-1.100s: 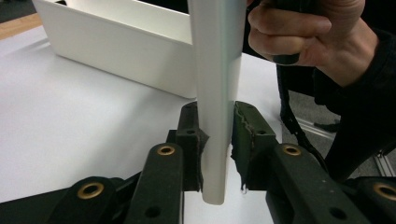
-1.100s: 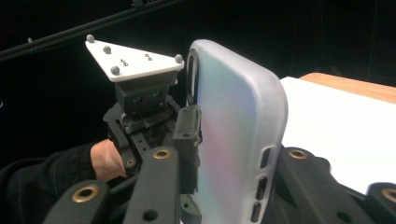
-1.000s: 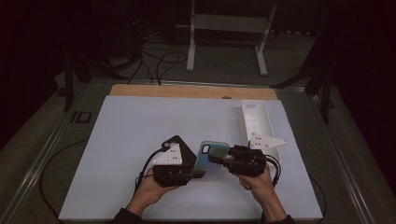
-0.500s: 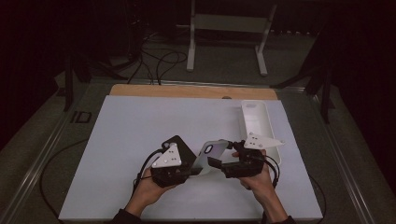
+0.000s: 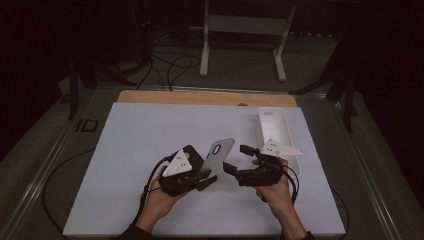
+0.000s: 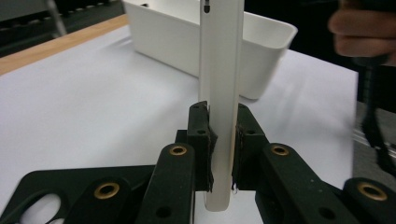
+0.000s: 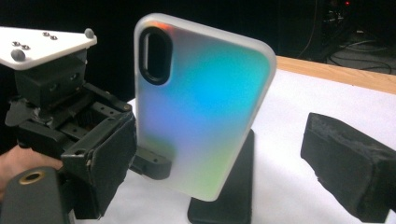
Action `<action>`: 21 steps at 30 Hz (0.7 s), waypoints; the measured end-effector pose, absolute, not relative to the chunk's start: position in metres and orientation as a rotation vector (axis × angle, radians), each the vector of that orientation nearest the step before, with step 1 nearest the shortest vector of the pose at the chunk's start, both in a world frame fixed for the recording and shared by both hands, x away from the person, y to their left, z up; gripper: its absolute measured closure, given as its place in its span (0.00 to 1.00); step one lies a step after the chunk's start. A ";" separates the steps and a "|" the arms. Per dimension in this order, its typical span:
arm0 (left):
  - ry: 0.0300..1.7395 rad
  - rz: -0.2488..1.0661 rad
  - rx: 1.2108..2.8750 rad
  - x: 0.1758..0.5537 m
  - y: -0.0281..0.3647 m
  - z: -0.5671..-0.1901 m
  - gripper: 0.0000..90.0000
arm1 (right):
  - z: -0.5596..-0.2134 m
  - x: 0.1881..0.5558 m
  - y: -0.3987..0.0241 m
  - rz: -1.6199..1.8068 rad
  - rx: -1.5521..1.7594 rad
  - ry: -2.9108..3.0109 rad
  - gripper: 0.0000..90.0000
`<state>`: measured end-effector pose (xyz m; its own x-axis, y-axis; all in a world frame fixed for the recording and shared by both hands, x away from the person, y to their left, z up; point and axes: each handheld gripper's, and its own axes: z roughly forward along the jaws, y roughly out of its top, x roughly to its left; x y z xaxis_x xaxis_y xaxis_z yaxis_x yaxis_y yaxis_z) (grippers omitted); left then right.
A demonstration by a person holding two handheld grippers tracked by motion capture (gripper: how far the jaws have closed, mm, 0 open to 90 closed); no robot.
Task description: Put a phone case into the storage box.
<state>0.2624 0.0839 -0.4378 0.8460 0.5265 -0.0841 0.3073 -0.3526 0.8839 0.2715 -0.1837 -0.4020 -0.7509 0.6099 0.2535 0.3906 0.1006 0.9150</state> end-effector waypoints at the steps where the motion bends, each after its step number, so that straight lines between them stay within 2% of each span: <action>1: 0.622 0.271 1.967 0.262 0.084 -0.438 0.90 | -0.401 0.272 -0.182 1.718 1.009 2.178 0.11; 16: 0.672 0.340 1.972 0.261 0.076 -0.441 0.90 | -0.395 0.277 -0.157 1.692 1.124 2.127 0.11; 21: 0.666 0.364 1.985 0.259 0.072 -0.442 0.90 | -0.399 0.281 -0.151 1.680 1.216 2.124 0.14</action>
<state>0.2586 0.0723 -0.4416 0.8052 0.5925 -0.0219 0.3008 -0.3765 0.8762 0.2813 -0.1511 -0.3991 -0.6520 0.6794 0.3365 0.4841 0.0314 0.8745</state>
